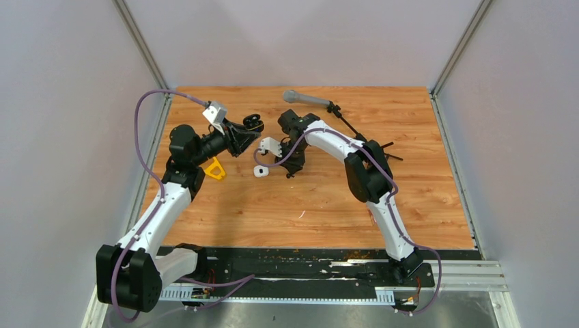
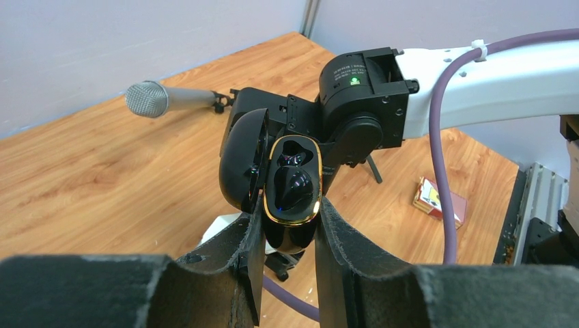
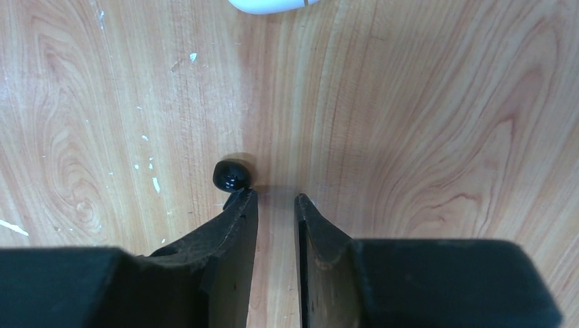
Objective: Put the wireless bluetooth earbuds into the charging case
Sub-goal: Pick up the earbud from the center of the board.
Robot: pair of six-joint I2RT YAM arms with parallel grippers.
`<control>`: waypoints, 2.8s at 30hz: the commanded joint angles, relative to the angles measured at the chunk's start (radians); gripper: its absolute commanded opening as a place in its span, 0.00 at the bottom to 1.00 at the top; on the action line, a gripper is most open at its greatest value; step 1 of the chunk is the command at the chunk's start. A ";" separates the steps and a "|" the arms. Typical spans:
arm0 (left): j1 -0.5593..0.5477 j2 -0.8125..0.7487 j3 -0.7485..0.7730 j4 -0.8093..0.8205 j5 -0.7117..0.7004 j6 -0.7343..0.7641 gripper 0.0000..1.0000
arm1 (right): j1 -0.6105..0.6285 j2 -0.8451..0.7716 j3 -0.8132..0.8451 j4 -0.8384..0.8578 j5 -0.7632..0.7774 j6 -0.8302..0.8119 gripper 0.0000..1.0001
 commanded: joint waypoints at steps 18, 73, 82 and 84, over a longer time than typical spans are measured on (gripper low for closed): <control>0.006 -0.005 0.020 0.045 -0.003 -0.005 0.00 | 0.027 -0.100 -0.038 -0.057 -0.061 0.002 0.28; 0.016 0.000 0.051 0.019 -0.009 0.013 0.00 | 0.011 -0.039 -0.081 0.163 -0.032 0.542 0.30; 0.016 -0.004 0.040 0.028 -0.011 0.009 0.00 | 0.045 -0.083 -0.168 0.208 0.116 0.574 0.30; 0.016 -0.006 0.038 0.026 -0.011 0.010 0.00 | 0.048 -0.087 -0.180 0.211 0.138 0.574 0.30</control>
